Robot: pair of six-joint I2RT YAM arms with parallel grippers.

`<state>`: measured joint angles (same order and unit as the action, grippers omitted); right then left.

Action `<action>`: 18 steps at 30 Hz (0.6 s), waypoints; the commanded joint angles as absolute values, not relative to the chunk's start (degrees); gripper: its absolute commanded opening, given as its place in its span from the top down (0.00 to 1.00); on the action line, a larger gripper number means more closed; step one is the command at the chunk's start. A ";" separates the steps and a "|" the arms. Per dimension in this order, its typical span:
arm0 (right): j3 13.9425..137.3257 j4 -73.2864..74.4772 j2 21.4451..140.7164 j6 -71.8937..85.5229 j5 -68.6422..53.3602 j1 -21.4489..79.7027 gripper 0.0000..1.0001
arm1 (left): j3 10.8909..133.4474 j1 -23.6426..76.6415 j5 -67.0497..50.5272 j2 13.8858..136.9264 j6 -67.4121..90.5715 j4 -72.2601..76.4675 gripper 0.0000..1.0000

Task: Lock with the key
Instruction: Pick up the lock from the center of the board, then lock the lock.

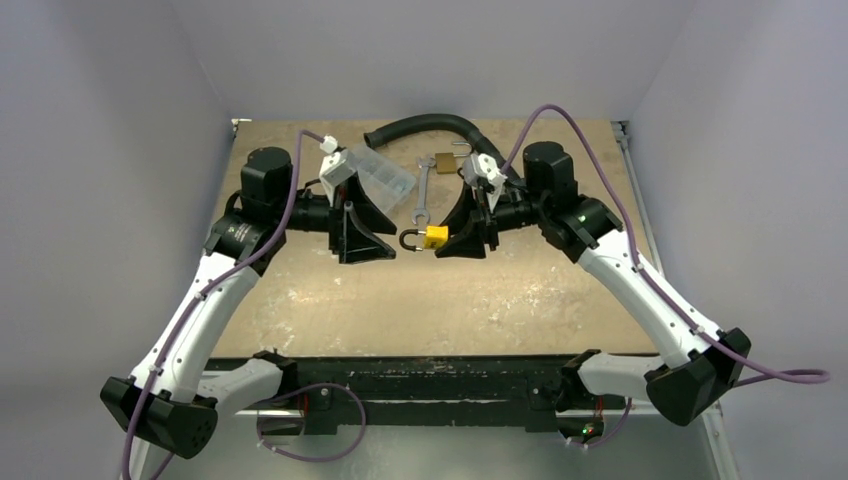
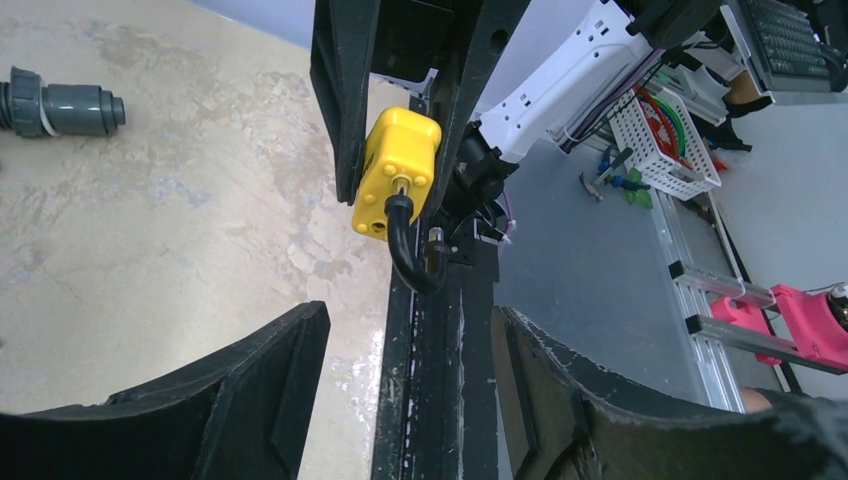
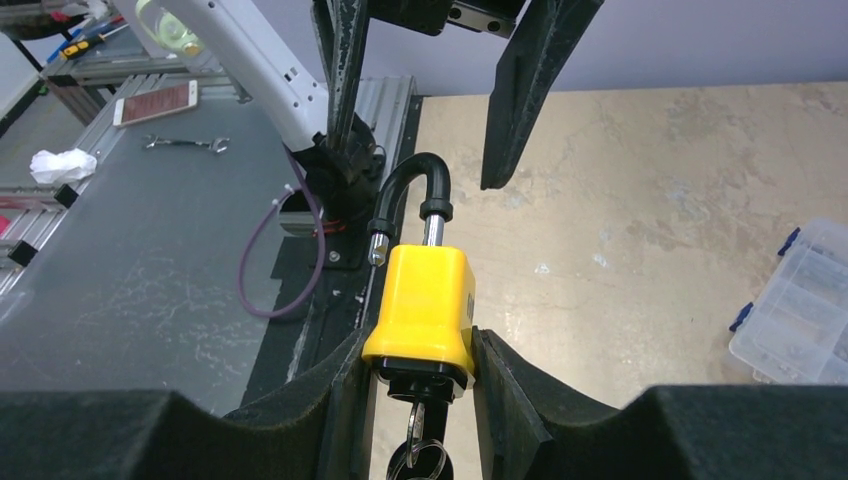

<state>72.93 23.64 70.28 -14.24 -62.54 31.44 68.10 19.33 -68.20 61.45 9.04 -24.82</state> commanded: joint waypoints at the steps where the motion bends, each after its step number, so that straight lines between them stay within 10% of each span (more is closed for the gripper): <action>1: 73.22 18.92 70.30 -12.25 -64.68 31.33 1.00 | 67.52 20.68 -67.34 61.75 12.95 -18.75 0.37; 12: 72.53 16.37 71.02 -9.36 -66.13 31.41 1.00 | 64.87 22.64 -66.43 62.83 20.36 -10.94 0.57; 18: 71.47 13.27 71.62 -5.58 -68.20 31.46 1.00 | 64.95 23.07 -65.60 63.07 20.27 -10.52 0.95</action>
